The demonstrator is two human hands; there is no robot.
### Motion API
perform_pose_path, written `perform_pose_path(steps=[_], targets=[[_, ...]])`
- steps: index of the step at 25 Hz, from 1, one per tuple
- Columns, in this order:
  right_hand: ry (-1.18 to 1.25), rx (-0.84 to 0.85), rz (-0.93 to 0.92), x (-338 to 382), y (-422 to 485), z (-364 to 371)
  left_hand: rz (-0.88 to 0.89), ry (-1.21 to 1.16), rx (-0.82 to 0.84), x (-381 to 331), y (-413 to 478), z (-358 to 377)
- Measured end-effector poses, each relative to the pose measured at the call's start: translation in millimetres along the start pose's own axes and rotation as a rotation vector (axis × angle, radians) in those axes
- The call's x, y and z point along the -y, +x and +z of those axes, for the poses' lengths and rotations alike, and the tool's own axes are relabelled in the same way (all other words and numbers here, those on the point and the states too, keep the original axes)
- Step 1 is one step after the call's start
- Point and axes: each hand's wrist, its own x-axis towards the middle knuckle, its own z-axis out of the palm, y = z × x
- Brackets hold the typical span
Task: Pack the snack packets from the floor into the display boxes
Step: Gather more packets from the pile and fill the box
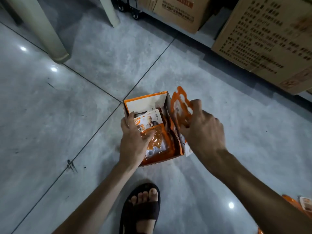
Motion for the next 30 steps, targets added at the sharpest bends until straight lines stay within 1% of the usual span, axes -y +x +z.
perform_pose_path(steps=[3, 7, 9, 12, 14, 17, 18, 22, 24, 26, 28, 30], targets=[[0.021, 0.027, -0.032, 10.6, 1.1, 15.2, -0.008, -0.082, -0.054, 10.1, 3.6, 7.8], [0.052, 0.039, -0.031, 22.1, -1.2, 29.2, -0.006, -0.144, -0.080, 18.1, 6.5, 11.3], [0.087, 0.055, -0.004, 23.4, -0.8, 32.8, -0.004, -0.155, -0.092, 21.2, 8.0, 12.0], [0.155, 0.125, 0.076, 22.9, -2.0, 39.2, 0.004, -0.192, -0.093, 25.6, 7.8, 13.7], [0.126, 0.148, 0.112, 27.8, -2.6, 43.3, 0.008, -0.183, -0.112, 25.1, 6.6, 14.7], [0.020, 0.157, 0.060, 27.6, -4.2, 45.7, -0.004, -0.171, -0.137, 24.9, 7.6, 15.6], [0.031, 0.154, 0.054, 23.0, -3.4, 45.5, -0.007, -0.169, -0.138, 25.7, 8.2, 15.8], [0.201, 0.097, 0.107, 9.1, -1.7, 53.8, -0.005, -0.154, -0.137, 23.8, 7.2, 16.2], [0.160, 0.017, 0.061, 6.8, -2.7, 67.2, -0.013, -0.165, -0.129, 20.9, 5.0, 16.3], [0.063, -0.021, 0.078, 4.5, -1.8, 78.8, -0.006, -0.167, -0.124, 19.7, 4.1, 14.9], [-0.058, 0.055, 0.117, 2.5, -0.7, 83.8, -0.010, -0.171, -0.117, 18.6, 3.6, 14.3], [-0.110, 0.114, 0.092, 5.2, 0.6, 83.2, -0.031, -0.171, -0.114, 16.5, 2.7, 14.3]])
